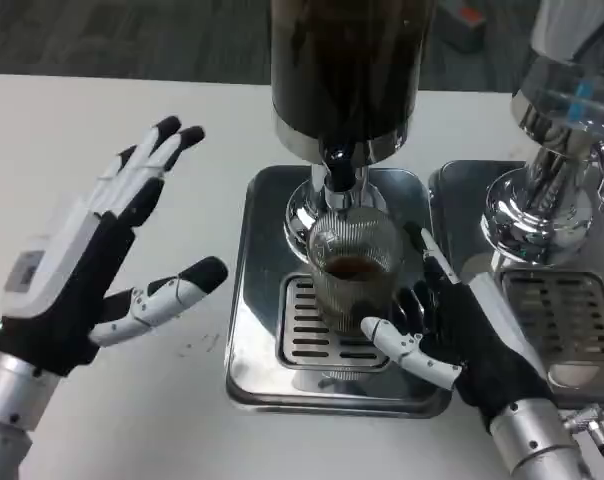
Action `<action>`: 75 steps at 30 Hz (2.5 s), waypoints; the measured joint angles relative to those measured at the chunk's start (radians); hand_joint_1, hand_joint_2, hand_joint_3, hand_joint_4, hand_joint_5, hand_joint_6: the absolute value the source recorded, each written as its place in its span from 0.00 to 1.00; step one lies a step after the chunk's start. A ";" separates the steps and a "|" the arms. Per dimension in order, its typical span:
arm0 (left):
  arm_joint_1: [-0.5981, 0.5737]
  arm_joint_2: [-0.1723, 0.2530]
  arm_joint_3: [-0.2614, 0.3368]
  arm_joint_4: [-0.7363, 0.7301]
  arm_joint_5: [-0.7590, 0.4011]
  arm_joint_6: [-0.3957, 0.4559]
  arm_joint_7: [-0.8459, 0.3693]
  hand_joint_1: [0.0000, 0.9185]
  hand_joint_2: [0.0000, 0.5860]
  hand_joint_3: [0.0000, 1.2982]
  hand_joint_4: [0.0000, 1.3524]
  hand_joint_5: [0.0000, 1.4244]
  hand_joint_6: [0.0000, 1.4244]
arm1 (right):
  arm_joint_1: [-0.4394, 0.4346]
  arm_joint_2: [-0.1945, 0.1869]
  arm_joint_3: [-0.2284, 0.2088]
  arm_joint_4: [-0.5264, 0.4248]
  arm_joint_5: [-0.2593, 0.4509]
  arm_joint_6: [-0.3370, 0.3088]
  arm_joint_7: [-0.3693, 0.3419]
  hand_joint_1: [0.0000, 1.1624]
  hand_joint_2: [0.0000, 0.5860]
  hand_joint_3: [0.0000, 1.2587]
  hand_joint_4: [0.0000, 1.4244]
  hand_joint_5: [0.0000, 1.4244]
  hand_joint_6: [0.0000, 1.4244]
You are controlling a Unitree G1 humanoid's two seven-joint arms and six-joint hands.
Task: Grasp the cup under the faucet to collect the drink, then remove the cup.
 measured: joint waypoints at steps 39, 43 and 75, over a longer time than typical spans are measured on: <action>0.025 0.001 -0.057 0.233 -0.086 0.025 -0.012 0.00 0.27 0.06 0.00 0.07 0.01 | -0.124 0.079 -0.011 0.216 0.059 -0.134 -0.029 0.59 0.35 0.00 0.00 0.00 0.00; 0.026 0.001 -0.056 0.233 -0.087 0.025 -0.012 0.00 0.27 0.08 0.00 0.06 0.01 | -0.131 0.081 -0.013 0.236 0.065 -0.153 -0.029 0.60 0.36 0.00 0.00 0.00 0.03; 0.049 0.001 -0.055 0.233 -0.118 0.026 -0.023 0.00 0.27 0.09 0.00 0.06 0.00 | -0.147 0.126 -0.038 0.285 0.069 -0.201 -0.111 0.75 0.44 0.25 0.28 0.24 0.30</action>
